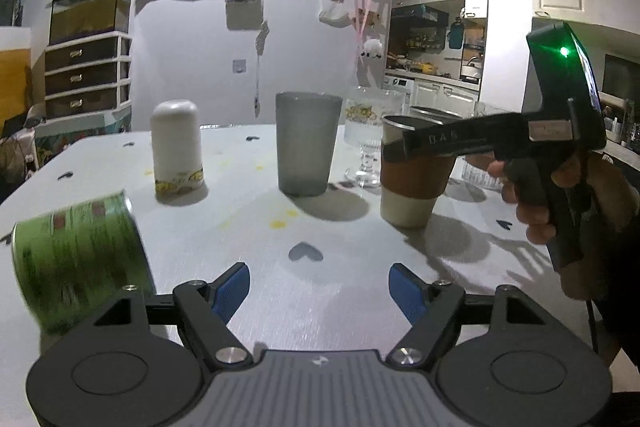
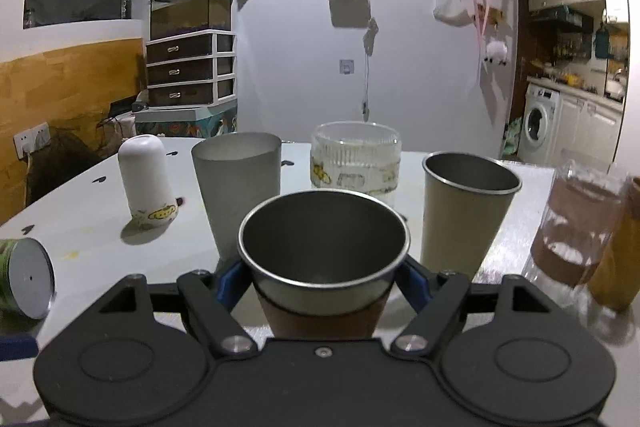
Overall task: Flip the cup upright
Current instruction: 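Lower the upright cup onto the table with the right tool and release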
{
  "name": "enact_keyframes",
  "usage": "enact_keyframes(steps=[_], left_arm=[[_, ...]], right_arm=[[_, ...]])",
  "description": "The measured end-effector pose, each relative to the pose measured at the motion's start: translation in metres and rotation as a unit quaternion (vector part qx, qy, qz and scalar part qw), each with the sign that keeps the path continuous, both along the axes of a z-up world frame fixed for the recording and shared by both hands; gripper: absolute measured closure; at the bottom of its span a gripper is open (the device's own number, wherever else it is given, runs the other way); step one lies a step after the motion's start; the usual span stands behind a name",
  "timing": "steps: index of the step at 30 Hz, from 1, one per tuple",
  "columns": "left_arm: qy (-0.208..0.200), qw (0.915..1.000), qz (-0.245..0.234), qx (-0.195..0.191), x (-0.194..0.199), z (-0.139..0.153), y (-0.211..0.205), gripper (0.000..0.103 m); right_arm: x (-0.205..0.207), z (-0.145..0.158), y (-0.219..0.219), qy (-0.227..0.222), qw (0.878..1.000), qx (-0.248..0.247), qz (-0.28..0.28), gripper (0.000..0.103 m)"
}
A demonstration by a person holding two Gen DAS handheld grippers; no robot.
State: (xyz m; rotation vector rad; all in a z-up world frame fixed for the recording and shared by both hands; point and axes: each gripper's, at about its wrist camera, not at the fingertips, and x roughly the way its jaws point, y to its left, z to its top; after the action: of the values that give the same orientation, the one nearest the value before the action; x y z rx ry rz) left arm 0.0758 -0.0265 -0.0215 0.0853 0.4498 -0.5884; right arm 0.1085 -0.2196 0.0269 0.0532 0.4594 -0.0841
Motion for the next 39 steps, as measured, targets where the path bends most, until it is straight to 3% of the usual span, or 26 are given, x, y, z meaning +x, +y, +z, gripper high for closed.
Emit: enact_keyframes(steps=[16,25,29,39], left_arm=[[-0.054,0.9984,-0.009,-0.010,0.016,0.024,-0.038,0.026],[-0.070,0.9975,0.013,-0.004,0.019,0.025,-0.048,0.021],[-0.081,0.9964,0.025,-0.004,0.012,0.026,-0.048,0.011],[-0.101,0.9932,0.057,-0.005,-0.001,0.030,-0.045,0.000]], right_arm=[[-0.069,0.017,-0.012,-0.032,0.999,0.019,0.002,0.016],[-0.112,0.005,-0.018,-0.038,0.999,-0.003,-0.023,0.008],[-0.125,0.000,-0.016,-0.045,0.999,-0.012,-0.027,0.002],[-0.140,0.001,-0.021,-0.061,0.996,-0.015,-0.057,0.000]])
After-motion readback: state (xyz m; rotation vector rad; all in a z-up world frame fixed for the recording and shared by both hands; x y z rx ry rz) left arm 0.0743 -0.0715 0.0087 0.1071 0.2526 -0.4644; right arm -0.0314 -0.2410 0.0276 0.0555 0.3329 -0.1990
